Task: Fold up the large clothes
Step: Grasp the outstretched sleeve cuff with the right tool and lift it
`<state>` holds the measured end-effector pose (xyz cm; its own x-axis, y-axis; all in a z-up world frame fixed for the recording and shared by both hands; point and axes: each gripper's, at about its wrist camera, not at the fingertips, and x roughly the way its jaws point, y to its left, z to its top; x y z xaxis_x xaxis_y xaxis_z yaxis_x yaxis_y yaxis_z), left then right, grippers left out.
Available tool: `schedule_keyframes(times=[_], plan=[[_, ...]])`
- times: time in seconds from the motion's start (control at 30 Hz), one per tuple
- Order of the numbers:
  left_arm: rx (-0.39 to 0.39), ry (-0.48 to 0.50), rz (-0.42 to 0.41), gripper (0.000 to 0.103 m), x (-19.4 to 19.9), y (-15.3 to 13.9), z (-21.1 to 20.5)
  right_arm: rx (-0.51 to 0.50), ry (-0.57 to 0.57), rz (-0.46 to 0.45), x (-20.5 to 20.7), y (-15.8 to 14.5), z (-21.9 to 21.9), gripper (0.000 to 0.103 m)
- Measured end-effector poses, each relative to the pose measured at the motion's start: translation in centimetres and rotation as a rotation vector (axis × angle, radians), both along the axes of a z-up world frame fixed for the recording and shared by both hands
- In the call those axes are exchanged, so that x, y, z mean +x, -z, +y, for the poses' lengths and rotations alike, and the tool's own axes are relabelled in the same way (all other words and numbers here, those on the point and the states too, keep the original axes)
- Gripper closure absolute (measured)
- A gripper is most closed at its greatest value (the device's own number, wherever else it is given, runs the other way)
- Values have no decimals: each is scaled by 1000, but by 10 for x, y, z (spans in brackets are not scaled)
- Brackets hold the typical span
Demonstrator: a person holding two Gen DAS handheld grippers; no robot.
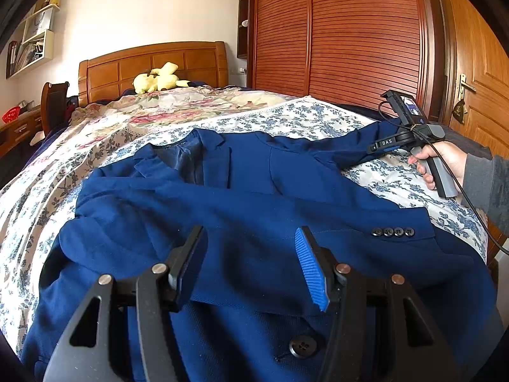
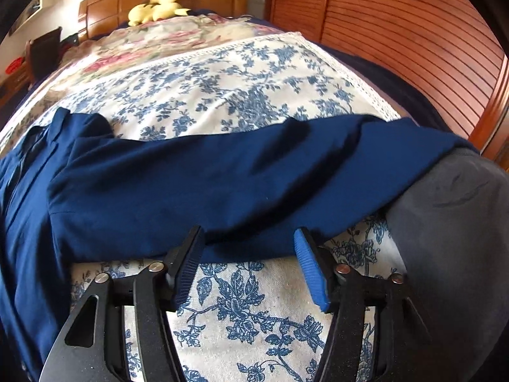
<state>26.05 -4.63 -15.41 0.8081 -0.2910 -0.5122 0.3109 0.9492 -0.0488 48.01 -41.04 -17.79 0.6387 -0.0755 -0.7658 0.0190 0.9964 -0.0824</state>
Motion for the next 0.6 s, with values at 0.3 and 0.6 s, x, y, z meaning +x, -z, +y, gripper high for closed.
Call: schedule_keyframes(times=[0.3, 0.6], plan=[[5, -3, 6, 47, 1, 2, -1, 47, 62, 16, 2, 8, -11, 27], [20, -2, 13, 47, 1, 3, -3, 181, 95, 23, 25, 8, -21, 31]])
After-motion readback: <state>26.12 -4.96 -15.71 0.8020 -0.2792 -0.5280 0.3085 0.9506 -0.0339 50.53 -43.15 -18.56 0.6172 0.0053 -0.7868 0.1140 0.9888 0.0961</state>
